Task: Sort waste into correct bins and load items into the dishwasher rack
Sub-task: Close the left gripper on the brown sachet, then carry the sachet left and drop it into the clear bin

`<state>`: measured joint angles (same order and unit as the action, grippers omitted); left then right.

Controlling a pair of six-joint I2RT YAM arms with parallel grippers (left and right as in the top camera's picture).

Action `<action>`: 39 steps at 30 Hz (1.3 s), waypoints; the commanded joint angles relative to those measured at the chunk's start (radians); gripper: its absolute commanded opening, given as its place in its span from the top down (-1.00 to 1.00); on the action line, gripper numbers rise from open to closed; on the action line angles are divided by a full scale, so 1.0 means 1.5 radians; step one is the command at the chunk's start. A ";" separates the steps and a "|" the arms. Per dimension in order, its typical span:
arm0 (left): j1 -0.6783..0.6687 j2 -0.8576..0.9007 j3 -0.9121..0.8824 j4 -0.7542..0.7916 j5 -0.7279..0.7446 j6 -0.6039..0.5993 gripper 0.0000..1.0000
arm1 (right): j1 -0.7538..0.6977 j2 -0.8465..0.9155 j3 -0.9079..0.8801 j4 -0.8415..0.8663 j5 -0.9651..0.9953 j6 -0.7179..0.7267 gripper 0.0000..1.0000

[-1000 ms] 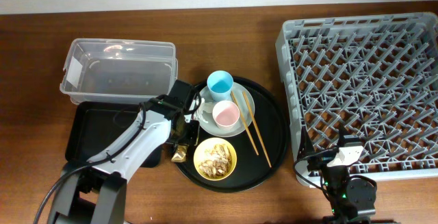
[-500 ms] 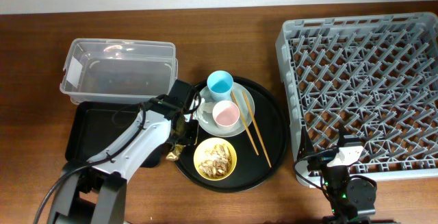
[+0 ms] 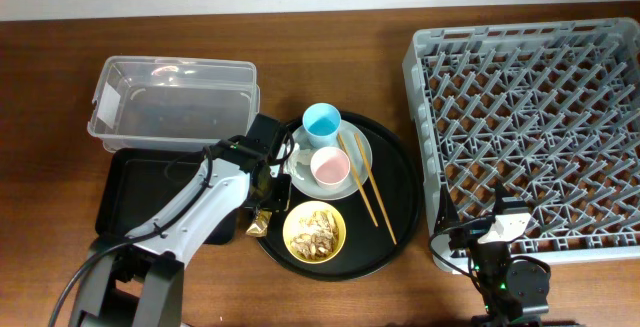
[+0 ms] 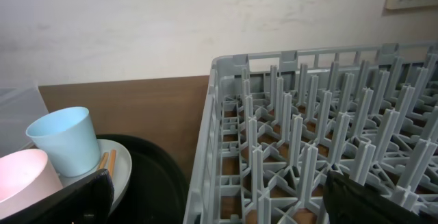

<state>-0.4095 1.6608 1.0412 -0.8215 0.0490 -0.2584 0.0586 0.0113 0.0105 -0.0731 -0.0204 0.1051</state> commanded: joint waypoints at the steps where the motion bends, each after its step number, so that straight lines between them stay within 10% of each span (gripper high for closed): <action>1: -0.002 0.004 0.014 0.000 -0.010 -0.002 0.64 | -0.005 -0.002 -0.003 -0.002 -0.006 0.005 -0.97; 39: -0.002 0.006 -0.017 0.032 -0.007 0.009 0.45 | -0.005 -0.002 -0.003 -0.002 -0.006 0.005 -0.97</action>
<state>-0.4095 1.6608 1.0641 -0.8070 0.0406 -0.2543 0.0586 0.0113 0.0105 -0.0734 -0.0200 0.1051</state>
